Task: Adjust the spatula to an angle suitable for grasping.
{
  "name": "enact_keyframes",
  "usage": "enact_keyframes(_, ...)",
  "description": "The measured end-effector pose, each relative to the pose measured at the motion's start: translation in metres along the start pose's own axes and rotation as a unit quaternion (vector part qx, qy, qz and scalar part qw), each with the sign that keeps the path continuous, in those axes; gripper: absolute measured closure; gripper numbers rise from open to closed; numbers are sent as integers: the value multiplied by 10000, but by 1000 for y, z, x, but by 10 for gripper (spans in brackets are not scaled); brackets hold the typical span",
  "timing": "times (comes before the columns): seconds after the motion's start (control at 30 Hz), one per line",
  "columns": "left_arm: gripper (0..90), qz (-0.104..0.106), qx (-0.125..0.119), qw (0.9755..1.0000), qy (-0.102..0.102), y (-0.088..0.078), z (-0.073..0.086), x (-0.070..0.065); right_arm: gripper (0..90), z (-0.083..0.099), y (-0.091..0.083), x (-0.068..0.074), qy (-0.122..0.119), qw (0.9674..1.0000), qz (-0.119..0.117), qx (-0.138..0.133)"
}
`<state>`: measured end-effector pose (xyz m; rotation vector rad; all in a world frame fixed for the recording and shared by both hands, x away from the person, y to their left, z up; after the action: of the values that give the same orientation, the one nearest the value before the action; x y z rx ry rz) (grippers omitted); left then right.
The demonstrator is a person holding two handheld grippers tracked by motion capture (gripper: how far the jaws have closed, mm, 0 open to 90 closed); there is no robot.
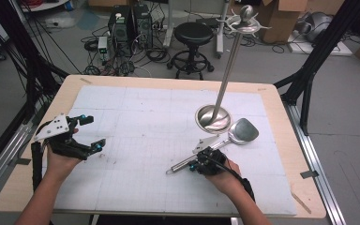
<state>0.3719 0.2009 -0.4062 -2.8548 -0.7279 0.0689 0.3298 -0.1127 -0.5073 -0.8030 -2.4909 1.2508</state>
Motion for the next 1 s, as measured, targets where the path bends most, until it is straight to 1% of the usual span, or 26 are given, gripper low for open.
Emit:
enact_keyframes(0.13, 17, 1, 3, 10000, -7, 0, 0, 0, 898, -1, 0, 0, 23, 10000, -31, 7)
enact_keyframes(0.17, 17, -1, 8, 10000, -8, 0, 0, 0, 897, 0, 0, -1, -10, 10000, -5, 6)
enact_keyframes(0.2, 17, 4, 13, 10000, 2, 0, 0, 0, 897, -2, -5, -1, -9, 9999, -30, -116)
enact_keyframes(0.27, 17, 0, 20, 10000, 1, 0, 1, 0, 897, -3, -8, -2, 32, 9999, -26, -142)
enact_keyframes(0.3, 17, -9, 28, 10000, -9, 0, 1, 1, 897, -6, -17, -9, 115, 9995, 63, -277)
enact_keyframes(0.33, 17, -7, 34, 10000, -4, 0, 1, 1, 897, -6, -17, -9, 115, 9995, 63, -277)
enact_keyframes(0.37, 17, -4, 29, 10000, -3, 0, 1, 1, 898, -7, -20, -13, 121, 9994, 87, -325)
enact_keyframes(0.47, 17, 4, 8, 10000, 2, 0, 0, 0, 897, -11, -34, -30, 383, 9977, 248, -504)
enact_keyframes(0.5, 17, -3, -2, 10000, 7, -1, 0, 0, 897, -11, -36, -33, 448, 9971, 281, -547)
enact_keyframes(0.53, 17, -8, -7, 10000, 0, -1, 0, 1, 897, -12, -40, -44, 624, 9953, 363, -652)
enact_keyframes(0.57, 17, -9, -11, 10000, -8, -1, 0, 1, 897, -11, -43, -58, 810, 9935, 479, -633)
enact_keyframes(0.6, 17, -14, -2, 10000, -6, -1, 0, 1, 897, -11, -43, -58, 810, 9935, 479, -633)
enact_keyframes(0.63, 17, -16, 10, 10000, -3, -1, 0, 1, 897, -11, -44, -67, 937, 9917, 554, -690)
enact_keyframes(0.67, 17, -23, 11, 10000, 2, -1, 0, 1, 897, -10, -44, -74, 1053, 9902, 624, -676)
enact_keyframes(0.7, 17, -22, 2, 10000, -1, -1, 0, 1, 897, -9, -43, -81, 1118, 9891, 685, -664)
enact_keyframes(0.77, 17, -6, -37, 10000, -3, -2, -1, 1, 897, -8, -42, -91, 1182, 9877, 820, -605)
enact_keyframes(0.8, 17, -8, -40, 10000, -7, -2, -1, 1, 897, -8, -41, -96, 1259, 9866, 877, -558)
enact_keyframes(0.9, 17, -22, -15, 10000, -5, -2, -1, 1, 897, -9, -37, -107, 1260, 9859, 1004, -459)
enact_keyframes(0.93, 17, -19, -16, 10000, -7, -2, -1, 1, 897, -9, -35, -115, 1257, 9852, 1104, -382)
enact_keyframes(1.0, 17, -22, -34, 10000, -19, -2, -1, 1, 897, -8, -34, -117, 1281, 9847, 1124, -366)
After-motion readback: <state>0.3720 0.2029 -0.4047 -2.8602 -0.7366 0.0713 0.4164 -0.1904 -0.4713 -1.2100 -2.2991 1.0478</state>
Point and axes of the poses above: each handheld gripper's, and its own axes: y roughly forward along the jaws, z roughly out of its underside, x roughly to its left, the point moved 10 cm from there along y, roughly forward along the jaws, and after that the axes turned 7 degrees about z, right-handed, at the moved point
